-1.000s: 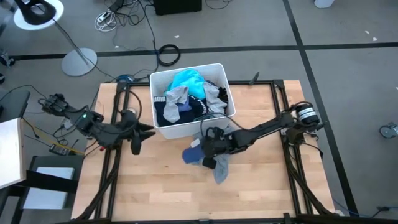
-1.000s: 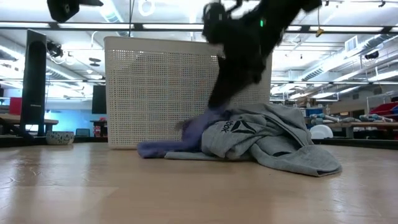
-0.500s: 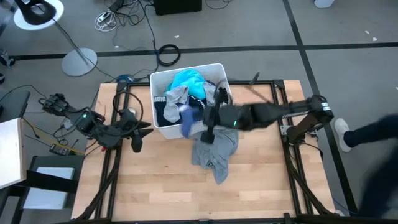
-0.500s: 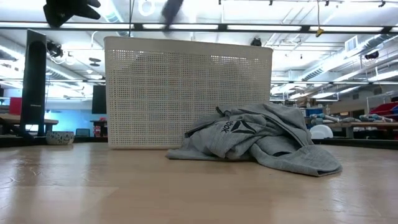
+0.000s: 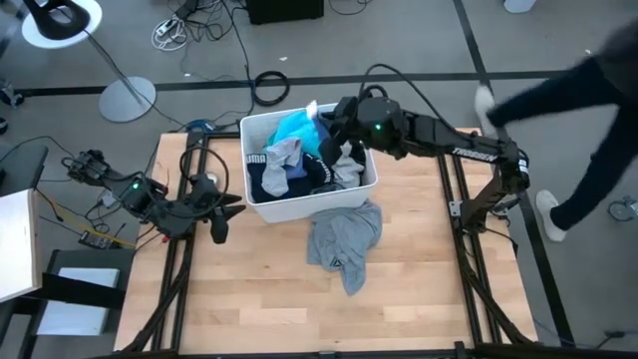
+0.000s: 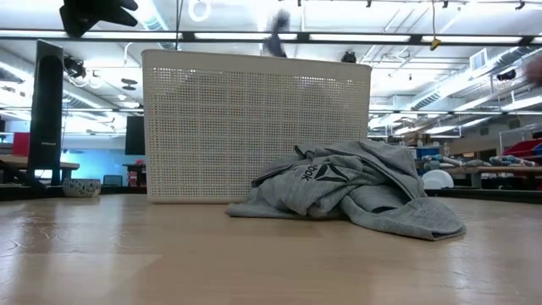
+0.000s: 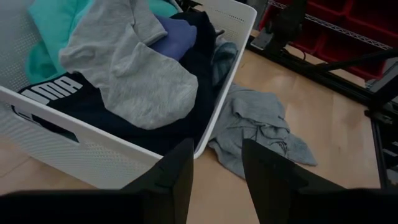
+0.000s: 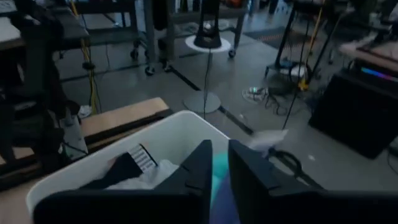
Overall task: Sort clothes
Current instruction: Put the blue sock into the white bin, then put the gray shirt into the white bin
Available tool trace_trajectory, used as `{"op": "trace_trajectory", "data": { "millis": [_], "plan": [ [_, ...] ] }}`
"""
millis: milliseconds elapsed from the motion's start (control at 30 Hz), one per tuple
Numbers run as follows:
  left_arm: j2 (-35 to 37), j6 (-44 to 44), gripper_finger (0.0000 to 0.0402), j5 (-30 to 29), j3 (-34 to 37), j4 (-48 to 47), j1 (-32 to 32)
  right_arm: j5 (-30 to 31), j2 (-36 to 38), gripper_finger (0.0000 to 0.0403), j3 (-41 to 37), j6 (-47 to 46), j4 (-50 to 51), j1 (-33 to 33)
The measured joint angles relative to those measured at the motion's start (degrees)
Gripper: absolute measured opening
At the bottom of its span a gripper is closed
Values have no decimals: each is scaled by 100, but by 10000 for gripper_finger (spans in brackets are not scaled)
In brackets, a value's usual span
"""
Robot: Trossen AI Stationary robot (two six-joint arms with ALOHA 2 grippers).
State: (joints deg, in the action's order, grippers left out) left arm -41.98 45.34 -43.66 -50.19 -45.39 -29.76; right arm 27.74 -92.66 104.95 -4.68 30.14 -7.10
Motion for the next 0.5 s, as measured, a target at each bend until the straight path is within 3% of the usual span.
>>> {"op": "trace_trajectory", "data": {
  "millis": [333, 500],
  "plan": [
    [0, -7, 142, -18, 0, -7, 0, -93, 416, 164, -4, -228, 845, 152],
    [0, -8, 142, -161, 0, -20, 0, -313, 958, 194, -3, -1397, 2148, 733]
  ]
}}
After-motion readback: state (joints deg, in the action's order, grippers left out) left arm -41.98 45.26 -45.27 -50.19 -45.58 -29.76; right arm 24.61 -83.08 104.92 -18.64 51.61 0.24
